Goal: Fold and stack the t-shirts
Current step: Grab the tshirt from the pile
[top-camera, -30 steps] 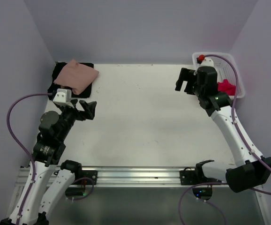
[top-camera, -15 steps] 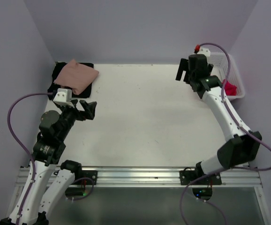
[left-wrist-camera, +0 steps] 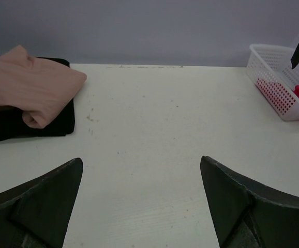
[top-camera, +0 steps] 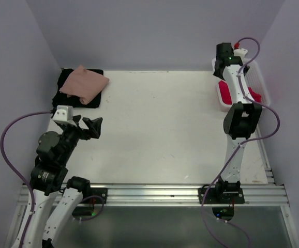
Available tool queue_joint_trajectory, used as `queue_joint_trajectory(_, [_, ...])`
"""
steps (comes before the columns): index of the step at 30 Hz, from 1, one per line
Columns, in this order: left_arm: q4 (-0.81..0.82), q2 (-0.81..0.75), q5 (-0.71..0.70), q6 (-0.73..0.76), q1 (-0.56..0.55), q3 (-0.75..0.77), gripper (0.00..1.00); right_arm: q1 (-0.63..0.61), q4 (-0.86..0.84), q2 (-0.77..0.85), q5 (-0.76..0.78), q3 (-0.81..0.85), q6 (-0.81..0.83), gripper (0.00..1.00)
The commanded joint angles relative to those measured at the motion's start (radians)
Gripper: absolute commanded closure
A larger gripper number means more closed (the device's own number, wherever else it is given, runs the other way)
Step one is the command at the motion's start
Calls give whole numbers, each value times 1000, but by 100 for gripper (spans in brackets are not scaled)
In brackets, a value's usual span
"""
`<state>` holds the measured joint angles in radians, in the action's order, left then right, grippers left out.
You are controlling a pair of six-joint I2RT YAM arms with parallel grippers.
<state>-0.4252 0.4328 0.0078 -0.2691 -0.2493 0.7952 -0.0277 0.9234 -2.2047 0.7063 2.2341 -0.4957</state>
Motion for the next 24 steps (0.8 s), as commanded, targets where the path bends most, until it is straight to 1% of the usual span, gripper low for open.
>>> queue_joint_trajectory(1, [-44, -8, -37, 10, -1, 13, 0, 78, 126, -39, -3, 49, -127, 1])
queue_joint_trajectory(4, [-31, -6, -26, 7, -1, 7, 0, 129, 157, -58, -24, 21, -178, 1])
queue_joint_trajectory(8, [-14, 7, -16, 7, -1, 2, 0, 170, 184, -76, 36, -17, -214, 1])
queue_joint_trajectory(9, [-12, 15, -14, 8, -1, 1, 0, 178, 180, -84, 26, -25, -216, 1])
queue_joint_trajectory(11, [-7, 24, -14, 8, -1, 4, 0, 212, 129, -93, -37, -54, -190, 1])
queue_joint_trajectory(12, [-4, 30, -14, 10, -1, 7, 0, 222, 112, -108, -118, -63, -166, 1])
queue_joint_trajectory(15, [3, 40, -12, 8, -1, 15, 0, 253, 92, -168, -207, -45, -138, 1])
queue_joint_trajectory(21, [14, 44, -14, 1, -1, 18, 0, 275, 101, -277, -301, 38, -103, 1])
queue_joint_trajectory(22, [14, 46, -12, 1, -1, 19, 0, 275, 98, -292, -312, 42, -93, 4])
queue_joint_trajectory(24, [13, 49, -12, 1, -1, 25, 0, 275, 69, -297, -373, 29, -72, 78])
